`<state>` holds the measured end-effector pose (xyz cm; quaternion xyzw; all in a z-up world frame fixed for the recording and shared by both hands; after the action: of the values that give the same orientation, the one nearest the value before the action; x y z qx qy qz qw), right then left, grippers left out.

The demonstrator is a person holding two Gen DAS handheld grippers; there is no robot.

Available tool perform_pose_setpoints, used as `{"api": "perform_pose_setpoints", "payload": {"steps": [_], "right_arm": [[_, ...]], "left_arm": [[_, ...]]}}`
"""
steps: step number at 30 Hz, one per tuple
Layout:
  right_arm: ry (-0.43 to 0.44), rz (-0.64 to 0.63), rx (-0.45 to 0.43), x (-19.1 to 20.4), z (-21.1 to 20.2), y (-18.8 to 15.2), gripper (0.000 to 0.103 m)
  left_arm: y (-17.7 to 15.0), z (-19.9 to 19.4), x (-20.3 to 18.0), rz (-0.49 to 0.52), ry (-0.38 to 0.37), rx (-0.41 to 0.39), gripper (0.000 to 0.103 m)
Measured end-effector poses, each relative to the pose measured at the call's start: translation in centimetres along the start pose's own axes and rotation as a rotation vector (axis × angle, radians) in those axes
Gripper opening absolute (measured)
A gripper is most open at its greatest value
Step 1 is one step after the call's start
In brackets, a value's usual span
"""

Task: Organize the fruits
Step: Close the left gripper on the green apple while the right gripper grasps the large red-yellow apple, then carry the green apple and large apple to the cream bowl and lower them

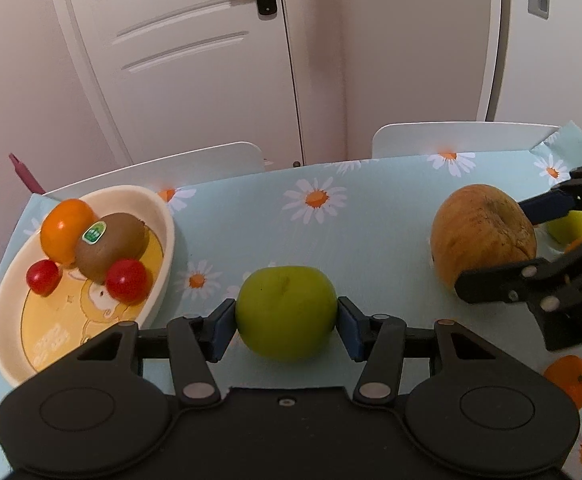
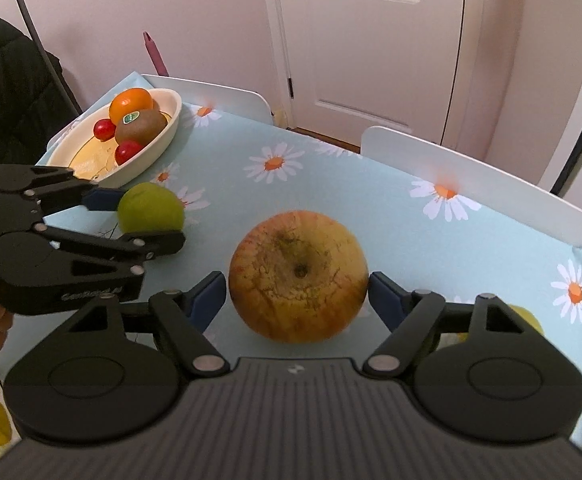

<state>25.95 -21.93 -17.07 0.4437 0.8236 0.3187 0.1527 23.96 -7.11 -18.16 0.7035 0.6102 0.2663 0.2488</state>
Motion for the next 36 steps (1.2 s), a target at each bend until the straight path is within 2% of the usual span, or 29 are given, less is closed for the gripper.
{"api": "perform_pose_setpoints", "payload": {"steps": [9,18,27,36], "right_arm": [[-0.002,-0.015,-0.011,1.0,-1.2,0.3,0.09],[0.02,-0.033,-0.064,4.4,-4.7,2.6,0.09],[0.044,-0.03,-0.101,9.7,-6.9,5.8,0.09],[0.035,0.013,-0.118,14.5,-6.0,9.0,0.09]], "left_arm": [[-0.5,-3.3,1.1,-0.046,0.013,-0.038,0.058],[-0.3,-8.4,3.5,-0.099,0.049,-0.096,0.058],[-0.7,-12.7,8.5,-0.098,0.089,-0.127,0.058],[0.1,-13.5,14.8,-0.093,0.086,-0.134,0.058]]}}
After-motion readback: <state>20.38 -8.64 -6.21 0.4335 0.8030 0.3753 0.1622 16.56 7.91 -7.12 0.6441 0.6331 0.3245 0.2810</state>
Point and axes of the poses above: each gripper's, at about its wrist camera, not at the fingertips, and z roughly the way its jaws point, x to its left, y to its top, the point moved 8 cm from there along z, roughly the way its jaws point, and after that the axes turned 6 degrees about -z, right-handed, at the moved point
